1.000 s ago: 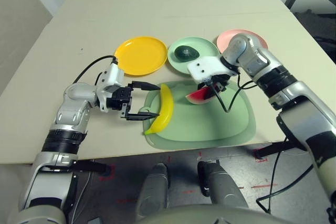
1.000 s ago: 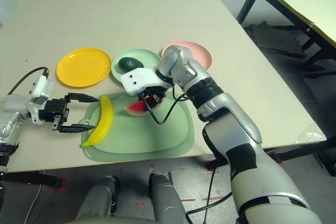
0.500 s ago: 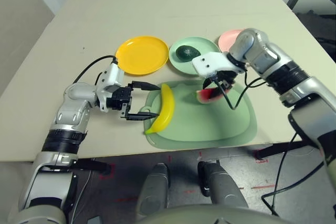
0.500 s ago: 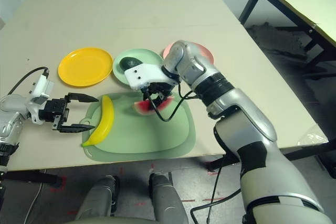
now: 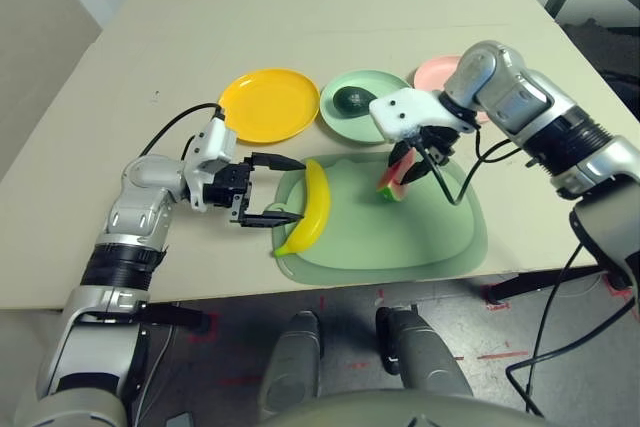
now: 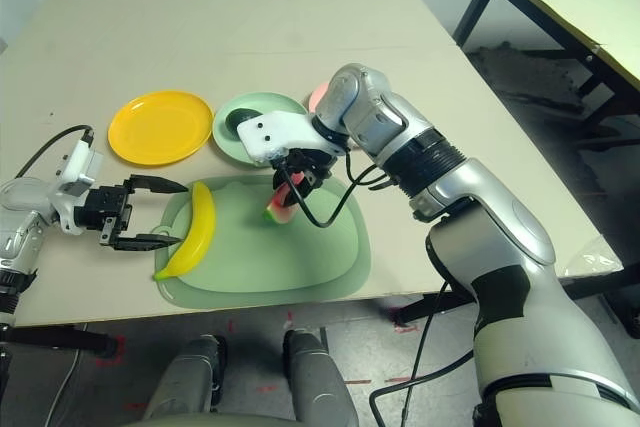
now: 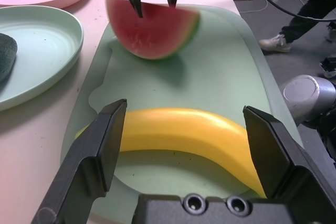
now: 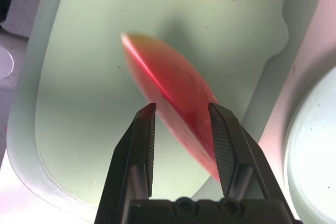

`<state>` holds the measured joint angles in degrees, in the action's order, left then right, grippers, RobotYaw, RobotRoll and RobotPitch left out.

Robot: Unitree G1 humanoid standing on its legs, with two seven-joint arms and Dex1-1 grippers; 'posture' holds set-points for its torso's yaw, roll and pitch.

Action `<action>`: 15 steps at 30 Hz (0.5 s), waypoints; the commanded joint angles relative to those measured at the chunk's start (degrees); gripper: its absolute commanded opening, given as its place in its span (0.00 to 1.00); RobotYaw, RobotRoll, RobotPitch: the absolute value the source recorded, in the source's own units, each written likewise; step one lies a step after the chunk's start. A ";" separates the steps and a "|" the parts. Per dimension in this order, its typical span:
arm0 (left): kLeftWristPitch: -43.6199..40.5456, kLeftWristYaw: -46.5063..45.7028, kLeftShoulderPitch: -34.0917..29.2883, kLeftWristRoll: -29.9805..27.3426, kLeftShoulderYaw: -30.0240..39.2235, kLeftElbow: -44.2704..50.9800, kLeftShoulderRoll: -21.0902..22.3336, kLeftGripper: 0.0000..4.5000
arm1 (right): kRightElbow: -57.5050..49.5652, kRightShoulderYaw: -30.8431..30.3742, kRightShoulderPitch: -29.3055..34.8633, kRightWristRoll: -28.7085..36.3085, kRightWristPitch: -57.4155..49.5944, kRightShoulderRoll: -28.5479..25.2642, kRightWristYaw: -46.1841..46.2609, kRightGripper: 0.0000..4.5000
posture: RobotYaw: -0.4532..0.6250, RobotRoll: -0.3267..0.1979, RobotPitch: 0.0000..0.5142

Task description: Place the fruits into color-matched plates.

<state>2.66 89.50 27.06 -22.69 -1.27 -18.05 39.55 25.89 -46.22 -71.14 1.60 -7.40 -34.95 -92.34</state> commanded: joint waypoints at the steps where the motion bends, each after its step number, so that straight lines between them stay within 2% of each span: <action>1: 0.55 0.52 -0.25 0.68 -0.47 -0.68 0.24 1.00 | -1.26 -1.53 1.61 -0.17 2.25 -0.12 -0.16 0.54 | 0.44 0.62 0.31; 3: 0.62 0.56 -0.45 0.69 -0.40 -0.60 0.31 1.00 | -0.65 -1.53 2.41 -1.02 3.66 0.36 -0.16 0.65 | 0.44 0.62 0.32; 7: 0.61 0.56 -0.86 0.60 -0.26 -0.34 0.44 1.00 | 1.72 -0.87 3.88 -3.88 6.78 1.74 -0.16 0.98 | 0.44 0.62 0.32; 15: 0.54 0.41 -1.17 0.54 -0.04 -0.10 0.74 1.00 | 8.69 1.85 4.68 -7.81 7.81 5.53 -0.16 0.99 | 0.45 0.62 0.32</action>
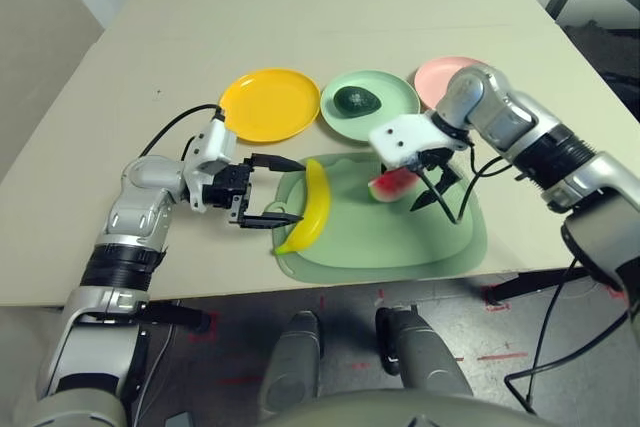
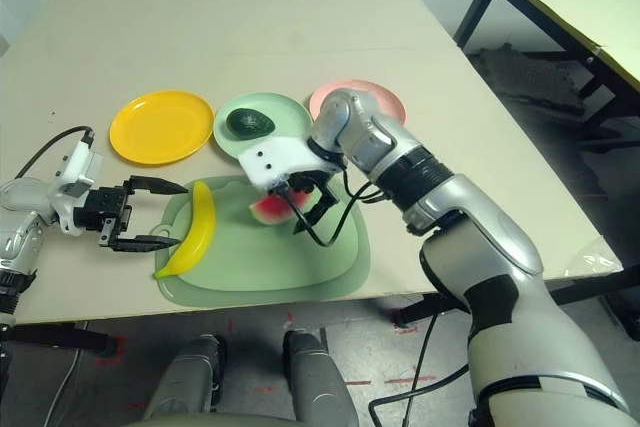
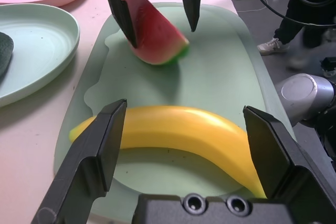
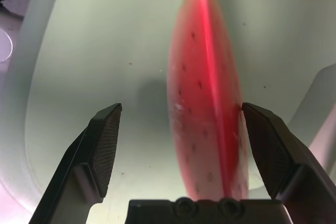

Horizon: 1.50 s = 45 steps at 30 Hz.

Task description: Place the fruits into color-matched plates.

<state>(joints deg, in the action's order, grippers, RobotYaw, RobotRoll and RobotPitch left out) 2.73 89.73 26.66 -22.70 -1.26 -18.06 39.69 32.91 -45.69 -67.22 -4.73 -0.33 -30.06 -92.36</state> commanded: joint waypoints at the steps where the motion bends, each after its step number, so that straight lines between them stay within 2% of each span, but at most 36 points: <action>1: 0.44 0.18 -0.77 0.52 -0.03 -0.08 0.63 1.00 | 2.16 1.50 0.77 -1.82 0.88 0.83 -0.13 0.99 | 0.45 0.62 0.32; 12: 0.49 0.32 -0.67 0.39 0.03 -0.19 0.59 1.00 | 5.53 3.48 1.20 -4.83 3.46 2.39 -0.12 0.99 | 0.45 0.62 0.32; 23: 0.66 0.21 -0.79 0.36 0.16 -0.22 0.63 1.00 | 12.60 5.36 0.16 -10.40 12.72 4.54 2.64 0.99 | 0.45 0.62 0.32; 26: 0.69 0.12 -0.76 0.34 0.20 -0.25 0.60 1.00 | 12.56 5.99 0.41 -10.27 13.14 4.78 1.82 0.90 | 0.45 0.62 0.32; 30: 0.82 0.01 -0.72 0.32 0.25 -0.27 0.54 1.00 | 12.40 6.81 0.70 -10.34 13.23 4.85 0.79 0.58 | 0.45 0.62 0.32; 31: 0.86 -0.02 -0.66 0.34 0.23 -0.33 0.51 1.00 | 12.45 7.03 0.73 -10.35 13.12 4.89 0.58 0.54 | 0.45 0.62 0.32; 39: 0.81 -0.27 -0.53 0.38 -0.15 -0.42 -0.05 1.00 | 12.02 7.32 0.64 -9.84 12.31 4.27 -0.14 0.54 | 0.44 0.62 0.34; 45: 0.87 -0.20 -0.26 0.50 -0.23 -0.84 -0.10 1.00 | 10.06 6.66 -3.09 -5.26 7.88 2.73 -0.14 0.54 | 0.44 0.62 0.33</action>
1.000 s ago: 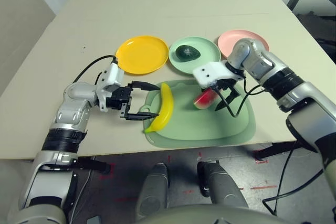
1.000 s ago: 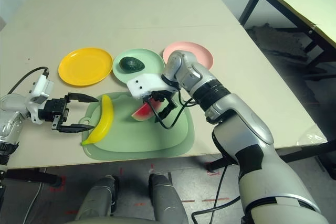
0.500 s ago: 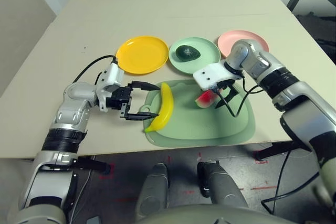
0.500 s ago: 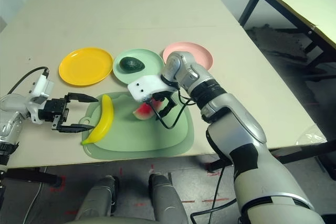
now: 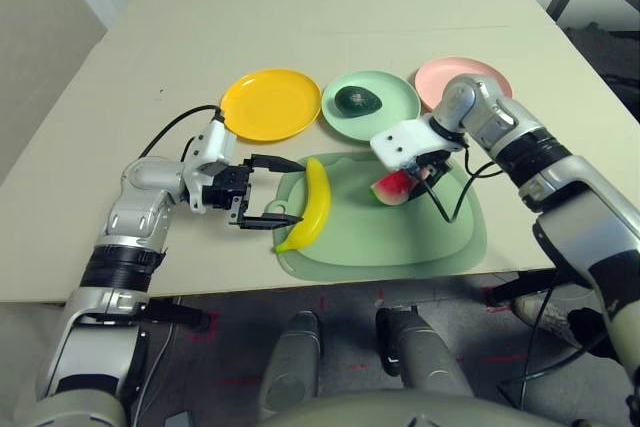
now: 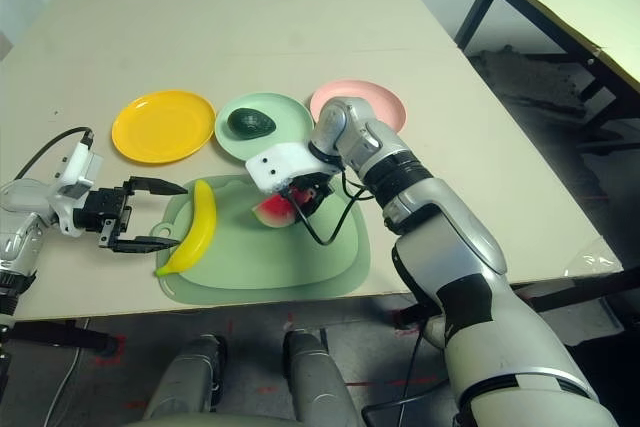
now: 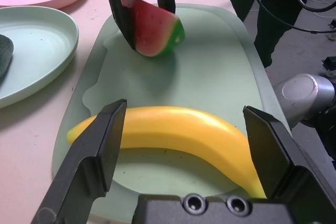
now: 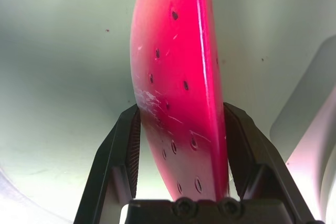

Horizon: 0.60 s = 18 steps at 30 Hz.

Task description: Place the fruits into color-matched plates.

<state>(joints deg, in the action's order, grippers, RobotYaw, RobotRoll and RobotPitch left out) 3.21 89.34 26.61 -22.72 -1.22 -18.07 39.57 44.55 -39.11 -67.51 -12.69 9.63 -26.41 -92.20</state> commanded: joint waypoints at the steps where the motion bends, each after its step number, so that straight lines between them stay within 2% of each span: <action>1: 0.34 -0.55 0.09 0.83 -0.08 -1.19 0.04 1.00 | -1.36 0.32 -4.01 3.20 -2.56 -1.20 -0.30 0.54 | 0.44 0.62 0.33; 5: -0.95 -3.85 2.06 0.55 1.12 -2.77 -0.76 1.00 | 2.79 2.12 -7.41 2.14 -2.04 -1.19 -0.29 0.54 | 0.44 0.62 0.32; 7: -1.28 -5.20 2.86 0.70 1.26 -3.03 -0.91 1.00 | 7.53 2.20 -9.27 -0.84 0.48 -1.37 2.16 0.54 | 0.44 0.62 0.32; 12: -4.42 -11.17 4.23 1.81 1.45 -2.66 -1.32 1.00 | 22.34 1.74 -14.39 -8.91 5.69 -1.01 15.42 0.54 | 0.44 0.62 0.32; 18: -12.11 -21.04 5.00 1.30 2.65 -0.32 -3.35 1.00 | 31.08 1.41 -16.21 -17.16 4.08 0.10 35.74 0.54 | 0.45 0.62 0.31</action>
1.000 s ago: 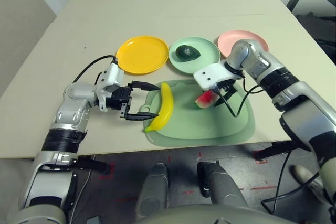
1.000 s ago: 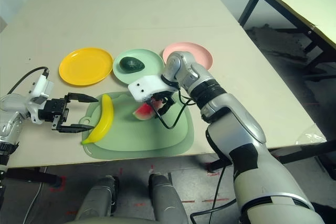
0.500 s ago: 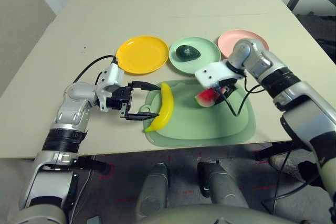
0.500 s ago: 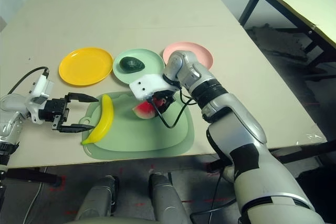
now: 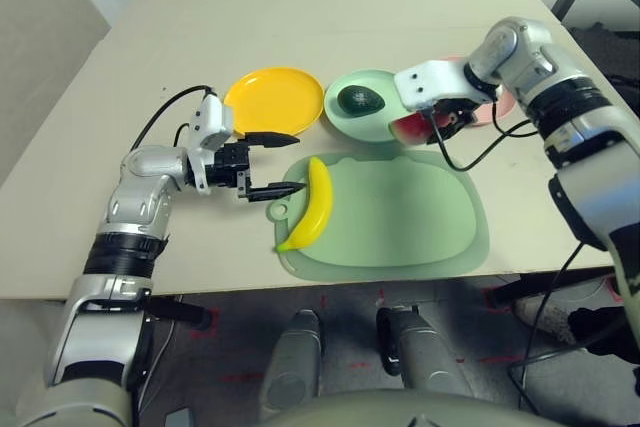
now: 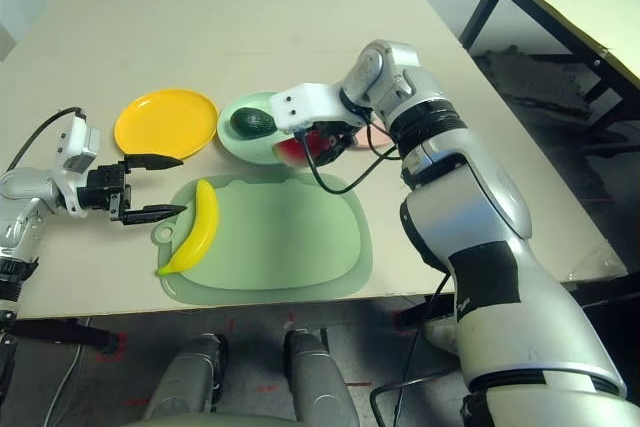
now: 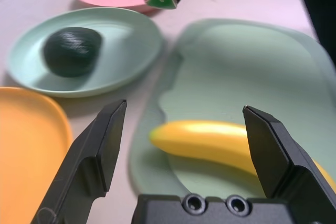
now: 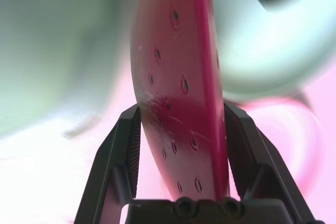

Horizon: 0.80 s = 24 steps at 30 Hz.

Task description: Place the fruits into color-matched plates.

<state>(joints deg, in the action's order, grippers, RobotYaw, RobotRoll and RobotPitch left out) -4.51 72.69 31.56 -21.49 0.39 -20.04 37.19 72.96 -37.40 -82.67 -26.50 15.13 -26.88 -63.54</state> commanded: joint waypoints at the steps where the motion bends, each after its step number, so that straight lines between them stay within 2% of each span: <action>1: -6.31 -6.29 -0.01 -0.48 1.50 2.33 -1.49 1.00 | 3.44 -0.22 -0.84 -4.26 -2.09 0.66 9.26 0.54 | 0.45 0.62 0.31; 8: -12.51 -10.16 -2.22 -2.87 3.43 7.14 -2.22 1.00 | 5.94 -0.35 1.95 -9.95 -4.74 0.85 22.21 0.54 | 0.48 0.62 0.32; 16: -13.14 -9.85 -5.39 -2.69 3.48 9.94 -1.03 1.00 | 6.72 1.23 4.29 -11.80 -6.73 0.72 27.22 0.54 | 0.49 0.62 0.34; 17: -13.12 -9.82 -5.42 -2.64 3.41 10.04 -0.99 1.00 | 6.76 1.30 4.40 -11.90 -6.86 0.67 27.53 0.71 | 0.49 0.62 0.34; 18: -13.14 -9.82 -5.47 -2.64 3.36 10.19 -0.97 1.00 | 6.79 1.35 4.49 -12.00 -6.95 0.62 27.65 0.76 | 0.49 0.62 0.35; 20: -13.14 -9.66 -5.47 -2.71 3.24 10.28 -1.01 1.00 | 6.81 1.55 4.56 -12.29 -6.95 0.53 27.52 0.94 | 0.49 0.62 0.35; 21: -13.14 -9.58 -5.44 -2.73 3.19 10.27 -1.04 1.00 | 6.81 1.60 4.54 -12.49 -6.87 0.48 27.43 0.99 | 0.49 0.62 0.35; 24: -12.98 -9.44 -5.15 -2.54 2.97 9.94 -1.19 1.00 | 6.74 1.70 3.95 -12.94 -6.57 0.04 27.16 0.99 | 0.48 0.62 0.35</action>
<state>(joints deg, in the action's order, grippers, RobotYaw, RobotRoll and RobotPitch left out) -17.34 62.92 26.81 -24.32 3.75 -10.93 35.65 79.37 -36.40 -78.80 -38.79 8.52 -26.26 -36.13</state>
